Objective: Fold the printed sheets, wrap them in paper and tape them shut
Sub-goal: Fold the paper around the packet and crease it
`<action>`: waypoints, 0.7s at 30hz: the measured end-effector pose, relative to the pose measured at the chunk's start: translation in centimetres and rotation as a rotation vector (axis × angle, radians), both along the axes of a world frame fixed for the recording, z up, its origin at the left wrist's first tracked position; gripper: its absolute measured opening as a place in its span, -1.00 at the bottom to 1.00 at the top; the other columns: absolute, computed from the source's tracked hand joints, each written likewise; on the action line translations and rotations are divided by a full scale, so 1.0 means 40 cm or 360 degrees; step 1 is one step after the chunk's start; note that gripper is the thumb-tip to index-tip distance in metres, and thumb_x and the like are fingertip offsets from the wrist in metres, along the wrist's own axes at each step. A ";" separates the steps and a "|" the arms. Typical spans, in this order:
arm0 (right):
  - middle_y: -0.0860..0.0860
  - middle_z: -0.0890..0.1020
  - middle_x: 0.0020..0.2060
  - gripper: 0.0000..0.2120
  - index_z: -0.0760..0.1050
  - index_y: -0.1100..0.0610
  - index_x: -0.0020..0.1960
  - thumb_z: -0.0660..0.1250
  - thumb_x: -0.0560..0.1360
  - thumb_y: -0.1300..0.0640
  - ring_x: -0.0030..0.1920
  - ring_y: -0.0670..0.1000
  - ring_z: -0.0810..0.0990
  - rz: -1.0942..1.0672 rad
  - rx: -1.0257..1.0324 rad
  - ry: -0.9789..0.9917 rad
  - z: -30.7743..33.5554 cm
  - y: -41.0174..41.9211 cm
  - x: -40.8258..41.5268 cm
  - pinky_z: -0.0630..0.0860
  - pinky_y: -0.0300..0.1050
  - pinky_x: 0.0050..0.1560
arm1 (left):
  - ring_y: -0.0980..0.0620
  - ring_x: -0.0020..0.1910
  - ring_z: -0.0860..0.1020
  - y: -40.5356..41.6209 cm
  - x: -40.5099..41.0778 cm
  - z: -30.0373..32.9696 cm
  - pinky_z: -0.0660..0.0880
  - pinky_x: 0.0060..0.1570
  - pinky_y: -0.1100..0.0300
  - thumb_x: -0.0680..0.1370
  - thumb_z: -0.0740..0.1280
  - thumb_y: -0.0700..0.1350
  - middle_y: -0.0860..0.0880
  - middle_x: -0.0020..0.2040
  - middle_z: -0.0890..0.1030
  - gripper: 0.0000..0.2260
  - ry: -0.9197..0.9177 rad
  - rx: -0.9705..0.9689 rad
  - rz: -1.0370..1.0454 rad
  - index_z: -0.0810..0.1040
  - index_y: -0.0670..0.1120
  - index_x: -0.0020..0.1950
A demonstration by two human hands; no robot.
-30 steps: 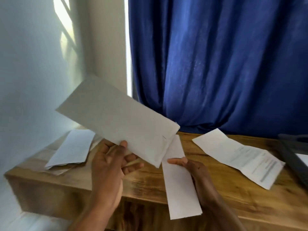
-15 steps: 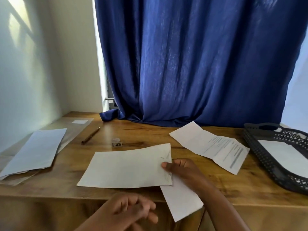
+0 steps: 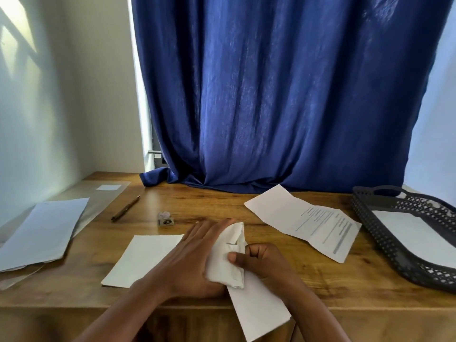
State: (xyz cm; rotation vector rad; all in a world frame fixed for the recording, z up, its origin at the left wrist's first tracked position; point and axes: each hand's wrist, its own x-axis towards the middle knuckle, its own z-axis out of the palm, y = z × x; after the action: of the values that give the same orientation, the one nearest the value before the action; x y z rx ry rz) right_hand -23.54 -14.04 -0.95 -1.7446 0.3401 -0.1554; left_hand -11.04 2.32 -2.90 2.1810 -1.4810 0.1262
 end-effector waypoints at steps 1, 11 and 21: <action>0.02 0.69 -0.34 -0.70 0.60 0.11 -0.34 0.51 0.39 -0.09 -0.38 -0.06 0.62 -0.0017 0.0007 -0.0009 0.002 0.001 -0.001 0.48 -0.26 -0.36 | 0.22 0.57 0.06 -0.001 0.005 -0.011 0.16 0.55 0.10 0.31 0.54 0.36 0.24 0.57 0.11 0.09 0.0048 -0.0055 -0.0014 -0.17 0.38 0.59; 0.12 0.75 -0.14 -0.75 0.71 0.17 -0.06 0.36 0.59 0.02 -0.26 0.03 0.69 -0.0088 0.0077 -0.0012 -0.013 -0.026 0.002 0.57 -0.19 -0.27 | 0.35 0.53 -0.04 0.008 -0.007 -0.042 0.00 0.41 0.49 0.34 0.52 0.36 0.32 0.53 0.04 0.07 -0.0133 -0.0138 0.0014 -0.11 0.26 0.63; -0.06 0.75 -0.18 -0.91 0.73 0.02 -0.09 0.46 0.52 0.03 -0.21 -0.06 0.71 -0.0094 -0.0160 -0.0015 -0.041 -0.005 0.029 0.57 -0.19 -0.22 | 0.29 0.56 -0.05 0.008 -0.016 -0.040 -0.20 0.60 0.15 0.35 0.43 0.46 0.19 0.56 0.11 0.05 -0.0250 -0.0135 0.0062 -0.12 0.22 0.63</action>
State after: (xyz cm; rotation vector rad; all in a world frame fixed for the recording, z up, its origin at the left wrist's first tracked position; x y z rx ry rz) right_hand -22.36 -14.24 -2.58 -1.8334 0.3831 -0.2267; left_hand -11.67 2.64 -4.51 2.1740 -1.4889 0.3749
